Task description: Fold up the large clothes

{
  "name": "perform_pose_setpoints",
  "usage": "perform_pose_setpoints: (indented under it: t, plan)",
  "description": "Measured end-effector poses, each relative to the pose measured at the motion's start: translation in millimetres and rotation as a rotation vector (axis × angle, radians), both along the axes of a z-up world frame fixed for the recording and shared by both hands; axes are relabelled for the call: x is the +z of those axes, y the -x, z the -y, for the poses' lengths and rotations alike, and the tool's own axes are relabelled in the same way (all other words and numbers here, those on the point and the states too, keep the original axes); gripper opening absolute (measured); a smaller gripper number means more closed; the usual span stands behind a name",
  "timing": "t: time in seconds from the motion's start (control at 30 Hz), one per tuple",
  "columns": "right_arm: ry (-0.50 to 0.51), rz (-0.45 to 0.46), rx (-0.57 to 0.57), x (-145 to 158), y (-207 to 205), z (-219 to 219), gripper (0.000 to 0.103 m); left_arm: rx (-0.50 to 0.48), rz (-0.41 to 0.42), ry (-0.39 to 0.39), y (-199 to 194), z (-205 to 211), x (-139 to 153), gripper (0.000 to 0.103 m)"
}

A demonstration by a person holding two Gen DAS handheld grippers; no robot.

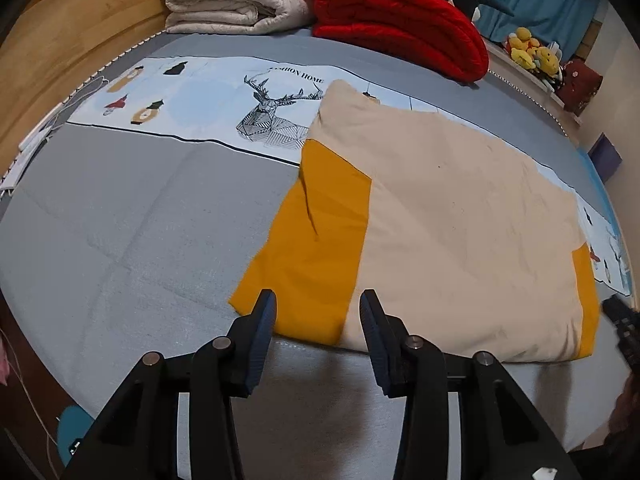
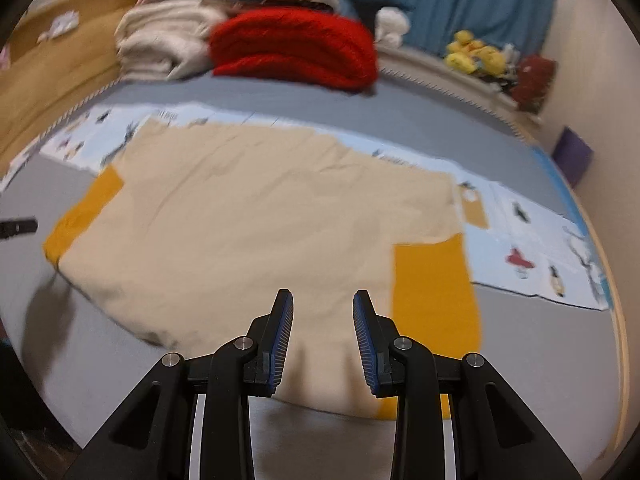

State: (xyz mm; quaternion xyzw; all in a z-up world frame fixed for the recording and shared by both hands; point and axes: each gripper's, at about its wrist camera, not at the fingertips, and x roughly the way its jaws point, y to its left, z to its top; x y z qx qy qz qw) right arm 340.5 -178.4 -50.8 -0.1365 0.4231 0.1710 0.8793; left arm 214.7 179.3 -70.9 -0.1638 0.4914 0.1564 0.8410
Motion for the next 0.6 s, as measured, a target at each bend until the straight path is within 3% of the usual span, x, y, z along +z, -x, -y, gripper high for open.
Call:
perform_pose_setpoints:
  t: [0.2,0.4,0.5,0.6]
  plan:
    - [-0.011,-0.111,0.029,-35,-6,-26,0.033,0.014,-0.01,-0.006,-4,-4,-6,0.04]
    - [0.102,-0.263,0.009,-89,-29,-38,0.033,0.019,-0.016,0.025,-4,-11,-11,0.04]
    - [0.111,-0.302,-0.013,-98,-35,-34,0.033,0.054,-0.009,0.188,-1,-25,-22,0.04]
    - [0.071,-0.301,-0.032,-89,-36,-27,0.033,0.113,-0.052,0.412,2,-39,-48,0.038]
